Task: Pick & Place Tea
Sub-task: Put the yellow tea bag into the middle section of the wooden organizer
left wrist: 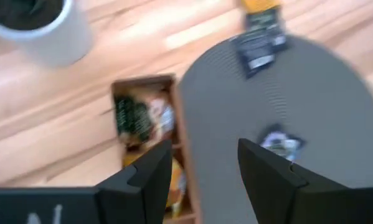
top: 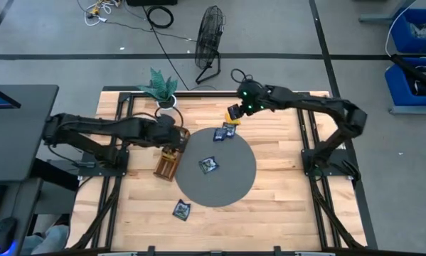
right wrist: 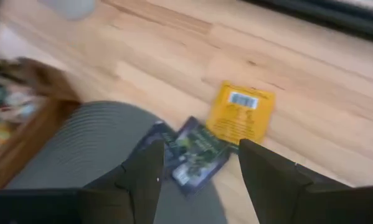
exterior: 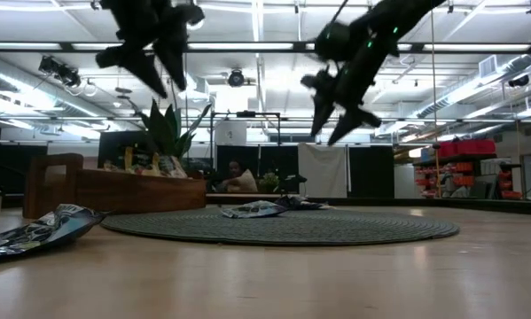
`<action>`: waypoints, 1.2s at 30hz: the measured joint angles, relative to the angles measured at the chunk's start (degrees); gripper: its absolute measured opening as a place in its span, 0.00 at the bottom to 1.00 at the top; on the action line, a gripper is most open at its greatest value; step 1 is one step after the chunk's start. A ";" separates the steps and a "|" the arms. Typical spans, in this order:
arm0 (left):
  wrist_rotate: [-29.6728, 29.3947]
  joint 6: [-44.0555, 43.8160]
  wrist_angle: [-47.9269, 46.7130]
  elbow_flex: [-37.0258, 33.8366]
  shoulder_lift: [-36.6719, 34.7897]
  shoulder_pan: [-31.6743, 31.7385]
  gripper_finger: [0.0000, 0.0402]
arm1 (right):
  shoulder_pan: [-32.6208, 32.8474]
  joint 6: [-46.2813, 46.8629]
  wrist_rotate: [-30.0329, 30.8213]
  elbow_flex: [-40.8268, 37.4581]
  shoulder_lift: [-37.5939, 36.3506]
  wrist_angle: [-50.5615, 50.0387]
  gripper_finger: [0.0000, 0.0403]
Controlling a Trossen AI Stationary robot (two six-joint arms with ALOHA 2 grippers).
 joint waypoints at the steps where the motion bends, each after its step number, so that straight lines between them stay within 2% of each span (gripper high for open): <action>1: -0.18 0.45 1.81 0.01 -0.29 0.00 0.46 | -0.91 0.00 -0.90 0.44 1.49 -0.16 0.53; 5: -0.85 1.00 6.25 -0.01 -1.15 0.00 0.46 | -3.70 -1.01 -2.09 3.76 7.65 -1.78 0.53; 10: -0.64 3.36 9.46 0.00 -1.09 -0.59 0.46 | -5.75 -3.94 -2.09 12.26 15.91 -10.09 0.53; 19: -0.59 6.15 9.74 0.00 -1.09 -0.76 0.46 | -6.51 -5.37 -1.67 24.27 27.74 -19.21 0.53; 27: 0.59 9.21 9.86 0.00 -1.09 -0.79 0.46 | -7.55 -5.38 -4.02 25.73 33.04 -22.02 0.53; 36: 0.59 11.14 9.91 0.00 -1.09 -0.79 0.46 | -9.23 -7.52 -7.88 25.73 34.06 -22.02 0.50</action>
